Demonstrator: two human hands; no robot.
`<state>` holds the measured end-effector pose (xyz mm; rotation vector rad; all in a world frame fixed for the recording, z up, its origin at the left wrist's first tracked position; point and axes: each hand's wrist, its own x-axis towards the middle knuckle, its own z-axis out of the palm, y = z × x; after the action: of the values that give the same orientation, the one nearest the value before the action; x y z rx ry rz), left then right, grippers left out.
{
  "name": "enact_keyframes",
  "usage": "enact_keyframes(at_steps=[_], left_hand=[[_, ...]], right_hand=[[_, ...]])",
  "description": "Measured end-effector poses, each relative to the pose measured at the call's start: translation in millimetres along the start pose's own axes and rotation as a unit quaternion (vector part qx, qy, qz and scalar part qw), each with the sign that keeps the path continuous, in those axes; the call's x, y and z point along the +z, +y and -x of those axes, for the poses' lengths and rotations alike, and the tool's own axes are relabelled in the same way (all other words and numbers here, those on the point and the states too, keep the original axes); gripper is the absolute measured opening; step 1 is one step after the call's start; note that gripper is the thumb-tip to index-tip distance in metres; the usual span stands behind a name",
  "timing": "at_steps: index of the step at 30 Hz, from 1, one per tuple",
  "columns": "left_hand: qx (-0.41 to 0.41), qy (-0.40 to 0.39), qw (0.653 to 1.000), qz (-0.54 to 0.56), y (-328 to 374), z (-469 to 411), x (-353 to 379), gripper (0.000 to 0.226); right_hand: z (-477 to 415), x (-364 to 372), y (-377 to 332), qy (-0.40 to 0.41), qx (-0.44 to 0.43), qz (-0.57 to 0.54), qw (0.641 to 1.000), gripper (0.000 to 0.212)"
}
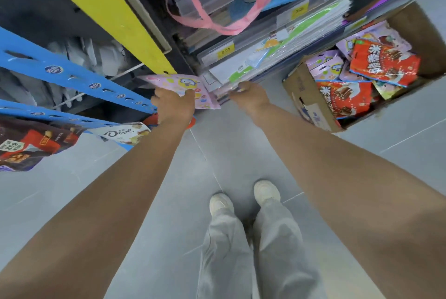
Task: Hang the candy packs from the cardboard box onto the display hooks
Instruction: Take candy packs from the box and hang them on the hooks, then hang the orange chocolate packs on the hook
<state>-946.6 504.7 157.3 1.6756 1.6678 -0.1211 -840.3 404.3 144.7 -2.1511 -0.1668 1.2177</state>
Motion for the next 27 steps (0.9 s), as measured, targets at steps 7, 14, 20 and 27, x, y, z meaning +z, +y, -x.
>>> enact_keyframes(at_steps=[7, 14, 20, 27], left_hand=[[0.125, -0.18, 0.966, -0.137, 97.9, 73.6, 81.9, 0.052], [0.199, -0.238, 0.938, -0.154, 222.1, 129.8, 198.2, 0.032], [0.167, -0.266, 0.921, -0.23, 255.5, 126.3, 309.6, 0.041], [0.151, -0.278, 0.901, -0.297, 235.1, 66.7, 395.4, 0.044]], right_hand=[[19.5, -151.8, 52.8, 0.057, 0.037, -0.037, 0.997, 0.04], [1.1, -303.1, 128.4, 0.122, 0.108, -0.15, 0.975, 0.04], [-35.4, -393.4, 193.8, 0.091, 0.15, -0.179, 0.968, 0.034], [-120.1, -404.1, 242.6, 0.055, 0.168, -0.147, 0.973, 0.034]])
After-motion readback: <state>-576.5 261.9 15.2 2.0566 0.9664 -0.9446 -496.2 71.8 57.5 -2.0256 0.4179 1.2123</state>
